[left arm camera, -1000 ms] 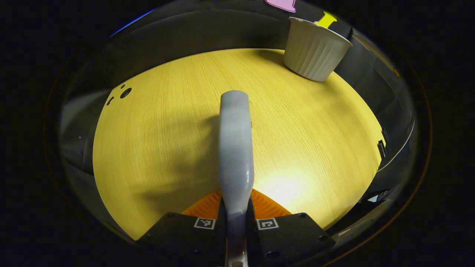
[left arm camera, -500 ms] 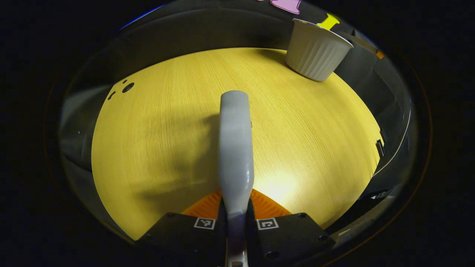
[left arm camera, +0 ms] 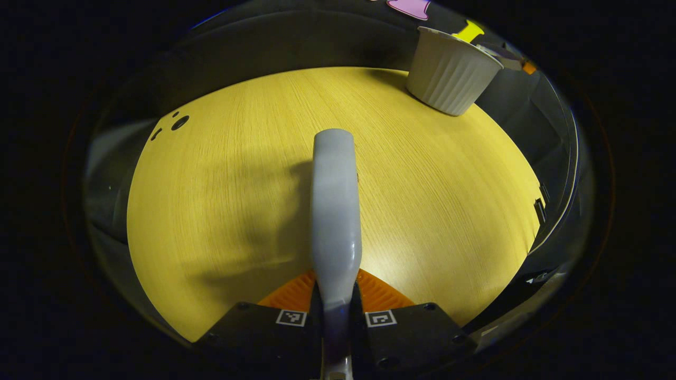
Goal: Pick up the small broom and dustpan from the desktop, sweep the trash into the dustpan with the broom, and then empty the trash into the garbage bin.
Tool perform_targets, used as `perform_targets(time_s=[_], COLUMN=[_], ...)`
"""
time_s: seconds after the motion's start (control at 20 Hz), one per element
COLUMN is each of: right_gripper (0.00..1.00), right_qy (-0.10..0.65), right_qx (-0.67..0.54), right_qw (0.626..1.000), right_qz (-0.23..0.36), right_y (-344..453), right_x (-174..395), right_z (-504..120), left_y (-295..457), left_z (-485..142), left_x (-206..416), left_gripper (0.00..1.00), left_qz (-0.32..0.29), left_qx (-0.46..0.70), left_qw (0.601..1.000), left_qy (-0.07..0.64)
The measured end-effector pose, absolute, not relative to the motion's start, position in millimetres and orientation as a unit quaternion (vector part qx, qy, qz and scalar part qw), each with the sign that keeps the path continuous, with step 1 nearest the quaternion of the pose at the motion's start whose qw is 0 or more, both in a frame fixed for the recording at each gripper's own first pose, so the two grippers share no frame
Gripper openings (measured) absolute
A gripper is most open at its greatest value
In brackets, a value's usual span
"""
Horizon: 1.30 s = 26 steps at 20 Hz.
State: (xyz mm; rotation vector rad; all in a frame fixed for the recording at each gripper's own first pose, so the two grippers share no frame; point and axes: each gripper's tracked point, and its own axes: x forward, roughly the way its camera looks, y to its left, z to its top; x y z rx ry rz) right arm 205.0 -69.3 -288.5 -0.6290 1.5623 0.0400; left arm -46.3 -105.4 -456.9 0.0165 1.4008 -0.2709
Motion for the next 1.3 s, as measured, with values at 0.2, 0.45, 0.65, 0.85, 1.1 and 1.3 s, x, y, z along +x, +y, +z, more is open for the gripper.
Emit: perform_targets(time_s=[0.2,0.45,0.65,0.85,1.1,1.3], right_gripper=[0.36,0.35,0.36,0.35,0.35,0.35], right_qy=[0.695,0.684,0.672,0.644,0.579,0.546], right_qx=[-0.286,-0.29,-0.231,-0.129,-0.042,-0.03], right_qw=[0.659,0.669,0.703,0.754,0.814,0.837], right_qz=[0.024,0.027,0.023,0.01,0.018,0.034], right_y=[-67,-69,-61,-43,-19,-8], right_x=[210,211,204,197,194,182], right_z=[-291,-292,-295,-286,-253,-240], left_y=[-106,-107,-108,-110,-113,-115], left_z=[-457,-458,-457,-453,-448,-443], left_x=[-47,-46,-45,-45,-47,-49], left_gripper=[0.26,0.26,0.26,0.26,0.26,0.26], left_qz=[-0.126,-0.124,-0.117,-0.108,-0.095,-0.086], left_qx=[0.007,0.006,0.008,0.009,0.008,0.01], left_qw=[0.756,0.757,0.761,0.766,0.769,0.771], left_qy=[0.643,0.642,0.638,0.634,0.632,0.631])
